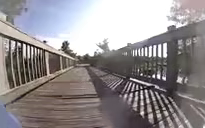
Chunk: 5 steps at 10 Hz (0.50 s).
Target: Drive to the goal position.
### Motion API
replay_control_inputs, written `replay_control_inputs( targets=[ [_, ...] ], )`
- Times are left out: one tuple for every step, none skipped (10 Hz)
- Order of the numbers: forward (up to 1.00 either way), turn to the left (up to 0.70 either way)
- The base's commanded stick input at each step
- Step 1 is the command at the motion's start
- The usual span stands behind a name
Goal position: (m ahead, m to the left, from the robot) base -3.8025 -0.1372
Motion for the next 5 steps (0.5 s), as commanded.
replay_control_inputs(
  targets=[
    [1.0, 0.0],
    [1.0, 0.0],
    [1.0, 0.12],
    [1.0, 0.27],
    [1.0, 0.27]
  ],
)
